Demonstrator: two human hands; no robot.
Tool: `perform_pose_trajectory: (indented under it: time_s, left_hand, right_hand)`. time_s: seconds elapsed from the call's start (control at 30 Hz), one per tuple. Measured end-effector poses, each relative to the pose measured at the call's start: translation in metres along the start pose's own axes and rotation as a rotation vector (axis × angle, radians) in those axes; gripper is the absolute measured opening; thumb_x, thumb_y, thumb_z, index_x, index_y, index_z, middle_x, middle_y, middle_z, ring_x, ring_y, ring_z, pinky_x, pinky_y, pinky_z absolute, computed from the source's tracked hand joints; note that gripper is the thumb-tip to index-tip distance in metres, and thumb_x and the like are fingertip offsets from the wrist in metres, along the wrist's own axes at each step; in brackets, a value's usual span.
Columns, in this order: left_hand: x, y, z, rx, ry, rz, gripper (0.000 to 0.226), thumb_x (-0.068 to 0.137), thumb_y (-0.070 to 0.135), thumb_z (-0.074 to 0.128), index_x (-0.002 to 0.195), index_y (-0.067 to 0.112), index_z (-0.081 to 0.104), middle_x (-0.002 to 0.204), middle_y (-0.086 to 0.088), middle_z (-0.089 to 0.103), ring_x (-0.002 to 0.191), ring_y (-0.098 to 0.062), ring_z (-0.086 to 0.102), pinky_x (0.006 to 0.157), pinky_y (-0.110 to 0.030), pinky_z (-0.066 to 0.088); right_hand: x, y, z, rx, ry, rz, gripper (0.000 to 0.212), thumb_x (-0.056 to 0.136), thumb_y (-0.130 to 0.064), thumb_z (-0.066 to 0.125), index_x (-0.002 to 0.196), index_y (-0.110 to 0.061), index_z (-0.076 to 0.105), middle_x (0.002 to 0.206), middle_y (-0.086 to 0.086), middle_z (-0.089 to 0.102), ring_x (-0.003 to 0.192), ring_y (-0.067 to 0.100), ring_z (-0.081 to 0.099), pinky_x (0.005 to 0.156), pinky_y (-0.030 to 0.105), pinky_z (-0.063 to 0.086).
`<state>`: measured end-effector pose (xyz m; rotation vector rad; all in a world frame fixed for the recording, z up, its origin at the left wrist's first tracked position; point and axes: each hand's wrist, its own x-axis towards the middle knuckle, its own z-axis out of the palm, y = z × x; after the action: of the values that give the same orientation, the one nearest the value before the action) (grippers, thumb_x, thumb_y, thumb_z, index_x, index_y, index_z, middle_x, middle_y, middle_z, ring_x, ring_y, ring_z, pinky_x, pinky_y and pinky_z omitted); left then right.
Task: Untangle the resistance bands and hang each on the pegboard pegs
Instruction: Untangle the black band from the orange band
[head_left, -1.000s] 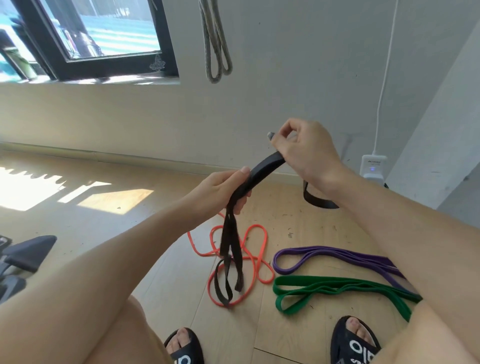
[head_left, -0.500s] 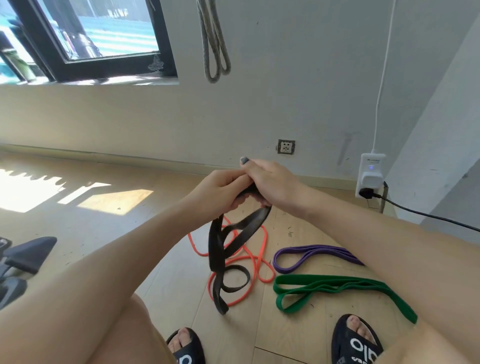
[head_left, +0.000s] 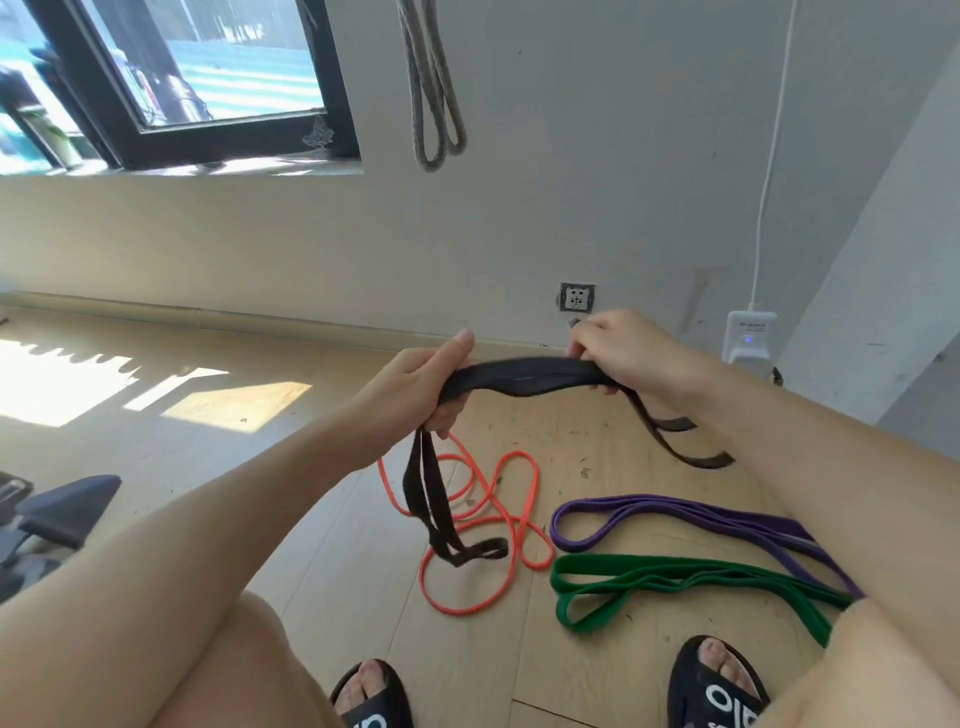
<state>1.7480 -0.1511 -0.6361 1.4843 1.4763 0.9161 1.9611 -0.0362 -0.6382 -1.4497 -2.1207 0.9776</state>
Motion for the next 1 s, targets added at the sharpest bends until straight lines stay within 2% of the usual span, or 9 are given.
perform_pose_trajectory:
  time_s: [0.1,0.2,0.33,0.47,0.6,0.7,0.83,0.9,1.0]
  left_hand:
    - [-0.004,0.006,0.001,0.012,-0.093,0.013,0.047,0.097,0.057,0.044,0.066,0.022,0.053,0.06,-0.002,0.036,0.055,-0.017,0.035,0.059,-0.024,0.043]
    - [-0.004,0.008,0.002,-0.013,-0.16,-0.001,0.039,0.099,0.042,0.055,0.075,0.012,0.05,0.062,-0.001,0.032,0.053,-0.015,0.026,0.05,-0.023,0.029]
    - [0.0,0.006,0.003,-0.033,-0.144,-0.015,0.049,0.106,0.036,0.049,0.087,-0.009,0.053,0.062,-0.003,0.034,0.053,-0.017,0.021,0.05,-0.031,0.016]
    - [0.0,0.005,0.007,-0.075,-0.085,-0.045,0.045,0.107,0.042,0.045,0.086,0.004,0.053,0.06,0.0,0.025,0.05,-0.016,0.023,0.047,-0.025,0.025]
    - [-0.003,0.009,0.003,-0.194,-0.019,-0.041,0.055,0.105,0.05,0.041,0.064,0.015,0.05,0.061,-0.002,0.021,0.052,-0.017,0.016,0.048,-0.026,0.02]
    - [-0.008,0.012,0.0,-0.176,-0.045,-0.013,0.052,0.094,0.059,0.045,0.065,0.017,0.053,0.067,-0.008,0.015,0.059,-0.023,0.012,0.052,-0.032,0.015]
    - [-0.012,0.002,-0.013,-0.138,-0.139,0.064,0.043,0.097,0.043,0.065,0.086,0.002,0.06,0.067,-0.004,0.021,0.056,-0.016,0.019,0.05,-0.024,0.022]
    - [-0.015,0.0,-0.019,-0.065,-0.159,0.066,0.023,0.094,0.025,0.074,0.087,0.006,0.061,0.064,0.0,0.034,0.054,-0.014,0.031,0.052,-0.021,0.031]
    - [-0.016,0.002,-0.021,-0.017,-0.159,0.071,0.014,0.098,0.018,0.066,0.09,0.007,0.061,0.065,0.001,0.053,0.058,-0.015,0.05,0.06,-0.021,0.045]
  right_hand:
    - [0.004,0.001,0.002,-0.085,0.016,-0.019,0.046,0.109,-0.031,0.038,0.079,-0.01,0.066,0.065,0.004,0.057,0.059,0.019,0.055,0.064,0.031,0.043]
    - [0.003,0.002,0.01,-0.102,-0.044,-0.009,0.05,0.11,-0.035,0.035,0.081,-0.009,0.066,0.062,0.003,0.063,0.062,0.023,0.061,0.062,0.03,0.043]
    - [-0.009,-0.013,0.03,0.195,-0.286,-0.028,0.058,0.11,-0.046,0.028,0.102,-0.005,0.068,0.09,0.014,0.078,0.093,0.032,0.073,0.088,0.037,0.055]
    - [-0.023,-0.034,0.054,0.482,-0.403,-0.157,0.061,0.11,-0.048,0.024,0.101,-0.01,0.071,0.109,0.014,0.076,0.108,0.025,0.071,0.108,0.039,0.047]
    - [-0.03,-0.043,0.053,0.514,-0.354,-0.171,0.061,0.109,-0.05,0.023,0.09,-0.008,0.063,0.094,0.01,0.071,0.101,0.027,0.069,0.108,0.038,0.048]
    - [-0.036,-0.05,0.053,0.507,-0.389,-0.27,0.053,0.109,-0.05,0.028,0.099,-0.015,0.066,0.085,0.004,0.065,0.078,0.019,0.061,0.089,0.04,0.054]
    - [-0.033,-0.059,0.058,0.447,-0.263,-0.246,0.049,0.108,-0.051,0.033,0.079,-0.018,0.054,0.057,-0.005,0.043,0.046,0.009,0.04,0.058,0.035,0.046]
    - [-0.028,-0.06,0.05,0.321,-0.13,-0.29,0.056,0.106,-0.056,0.036,0.073,-0.014,0.053,0.05,-0.011,0.042,0.043,0.005,0.039,0.053,0.031,0.039]
    - [-0.023,-0.057,0.035,0.173,-0.056,-0.409,0.058,0.104,-0.056,0.042,0.07,-0.01,0.052,0.056,-0.007,0.039,0.051,0.007,0.036,0.058,0.031,0.031]
